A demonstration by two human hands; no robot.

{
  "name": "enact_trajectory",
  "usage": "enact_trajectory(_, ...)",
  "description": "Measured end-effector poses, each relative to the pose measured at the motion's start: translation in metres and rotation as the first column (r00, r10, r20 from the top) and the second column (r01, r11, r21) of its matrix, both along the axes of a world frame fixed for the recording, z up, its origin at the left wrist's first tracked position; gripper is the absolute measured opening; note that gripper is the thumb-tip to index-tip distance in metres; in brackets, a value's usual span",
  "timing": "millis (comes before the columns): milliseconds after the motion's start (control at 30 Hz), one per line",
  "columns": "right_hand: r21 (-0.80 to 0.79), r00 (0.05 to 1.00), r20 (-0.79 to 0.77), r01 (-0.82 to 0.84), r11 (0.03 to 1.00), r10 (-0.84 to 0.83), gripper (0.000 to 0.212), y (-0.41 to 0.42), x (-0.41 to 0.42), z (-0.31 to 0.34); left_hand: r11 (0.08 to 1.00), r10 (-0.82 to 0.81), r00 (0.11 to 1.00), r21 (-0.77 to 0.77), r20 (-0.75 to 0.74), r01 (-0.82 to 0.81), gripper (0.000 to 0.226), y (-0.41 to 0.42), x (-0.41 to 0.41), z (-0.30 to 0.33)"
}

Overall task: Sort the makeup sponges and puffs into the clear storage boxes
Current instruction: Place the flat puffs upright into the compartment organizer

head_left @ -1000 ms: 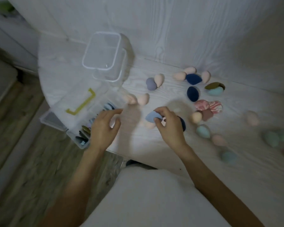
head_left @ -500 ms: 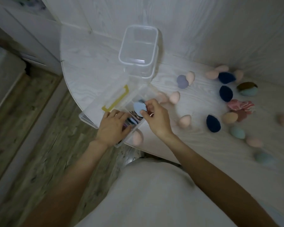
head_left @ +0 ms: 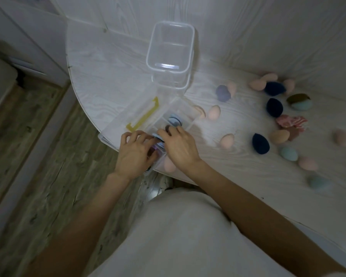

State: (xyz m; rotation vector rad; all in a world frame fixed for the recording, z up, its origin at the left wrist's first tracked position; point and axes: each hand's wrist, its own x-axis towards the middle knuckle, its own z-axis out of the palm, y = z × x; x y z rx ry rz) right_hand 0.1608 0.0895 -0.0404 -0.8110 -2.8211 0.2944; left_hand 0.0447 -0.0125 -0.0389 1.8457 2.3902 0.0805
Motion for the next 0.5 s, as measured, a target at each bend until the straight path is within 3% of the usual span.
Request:
enact_trajectory(133, 0.043, 0.997, 0.082, -0.012, 0.999, 0.008, 0.01, 0.004, 0.001, 0.004, 0.997, 0.067, 0.998, 0.036, 0.018, -0.068, 0.046, 0.0, 0.003, -0.002)
enact_trajectory(300, -0.062, 0.991, 0.129, 0.053, 0.997, -0.044, 0.005, 0.002, -0.007, 0.002, 0.994, 0.11, 0.994, -0.009, 0.001, -0.11, 0.058, 0.007, 0.01, -0.001)
enact_trajectory(400, -0.137, 0.98, 0.186, 0.092, 0.986, -0.065, 0.021, 0.003, 0.004, -0.002, 0.993, 0.118, 0.993, -0.034, 0.023, -0.117, 0.069, 0.011, 0.011, -0.003)
enact_trajectory(500, -0.081, 0.985, 0.151, 0.101, 0.992, -0.088, 0.016, 0.002, 0.005, 0.0, 0.992, 0.12, 0.993, -0.032, 0.013, -0.119, 0.072, 0.01, 0.012, -0.006)
